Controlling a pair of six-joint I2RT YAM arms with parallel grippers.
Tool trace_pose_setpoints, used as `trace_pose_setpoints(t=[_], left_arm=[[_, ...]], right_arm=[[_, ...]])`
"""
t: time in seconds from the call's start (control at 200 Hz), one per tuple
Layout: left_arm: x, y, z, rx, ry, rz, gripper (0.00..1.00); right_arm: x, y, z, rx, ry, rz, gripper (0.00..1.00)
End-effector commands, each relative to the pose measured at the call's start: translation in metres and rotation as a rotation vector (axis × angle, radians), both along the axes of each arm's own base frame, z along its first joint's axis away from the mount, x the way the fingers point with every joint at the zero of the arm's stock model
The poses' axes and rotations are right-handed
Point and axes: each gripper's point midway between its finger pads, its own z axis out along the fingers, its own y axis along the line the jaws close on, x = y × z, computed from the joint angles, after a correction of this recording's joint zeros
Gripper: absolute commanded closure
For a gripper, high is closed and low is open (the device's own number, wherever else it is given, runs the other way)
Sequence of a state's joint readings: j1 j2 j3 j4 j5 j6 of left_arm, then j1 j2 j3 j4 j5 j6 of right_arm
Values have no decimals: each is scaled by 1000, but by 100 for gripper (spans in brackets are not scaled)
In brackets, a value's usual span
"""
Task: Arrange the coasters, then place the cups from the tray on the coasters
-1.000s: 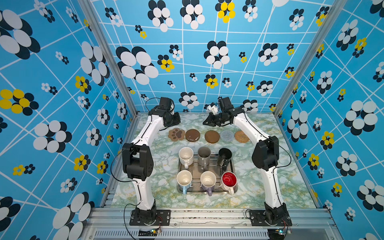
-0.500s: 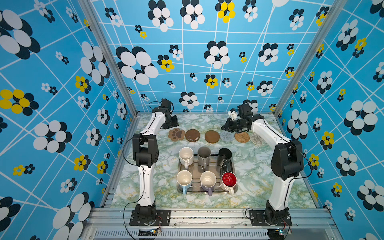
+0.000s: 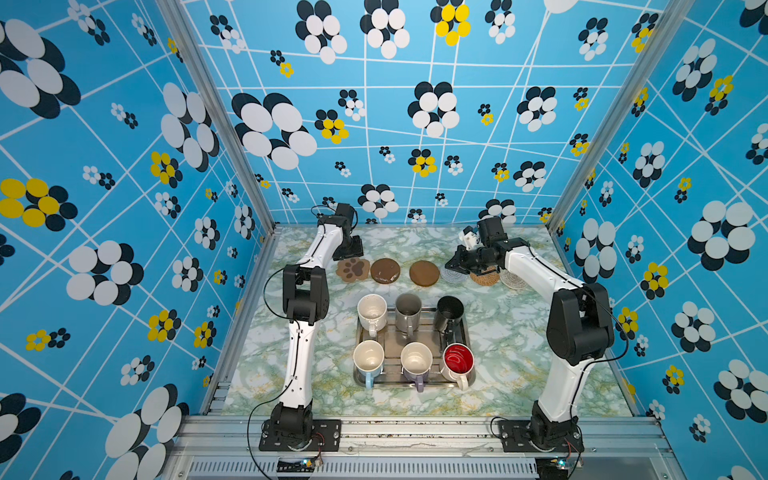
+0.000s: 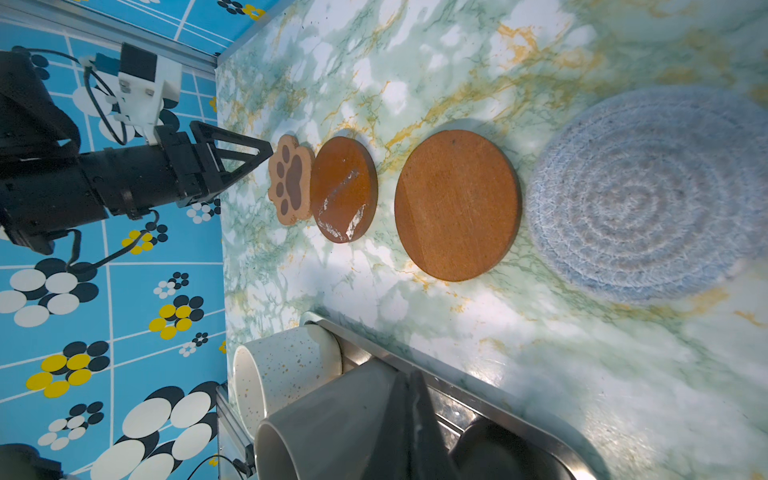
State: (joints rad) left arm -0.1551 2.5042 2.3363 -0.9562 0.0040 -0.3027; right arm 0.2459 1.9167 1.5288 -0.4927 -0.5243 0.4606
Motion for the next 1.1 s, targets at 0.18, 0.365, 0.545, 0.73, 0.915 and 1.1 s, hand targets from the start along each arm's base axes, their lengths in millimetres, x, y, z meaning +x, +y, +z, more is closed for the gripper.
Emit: trace_pose_setpoints(t=[0.18,0.365,0.545,0.73,0.915,1.1], left_arm=[[-14,1,-19,267,83,-96,33],[-9,-13,-21,183,64,-87,33],[-4,-23,-21,141,42,-84,33],[-5,-33,-28,96,52,-82,33],[-5,-42,-35,82,57,-88,33],[-6,-42,-41,88,66,-84,33]], right_arm=[[-2,-7,7,4,-20,-25,99],[-4,-7,4,4,-16,-28,99],[-6,-8,1,4,-10,-31,99],[-6,-7,-3,9,-1,-33,99],[-6,-7,-5,13,5,-34,99],[-6,-7,-7,10,8,-34,99]])
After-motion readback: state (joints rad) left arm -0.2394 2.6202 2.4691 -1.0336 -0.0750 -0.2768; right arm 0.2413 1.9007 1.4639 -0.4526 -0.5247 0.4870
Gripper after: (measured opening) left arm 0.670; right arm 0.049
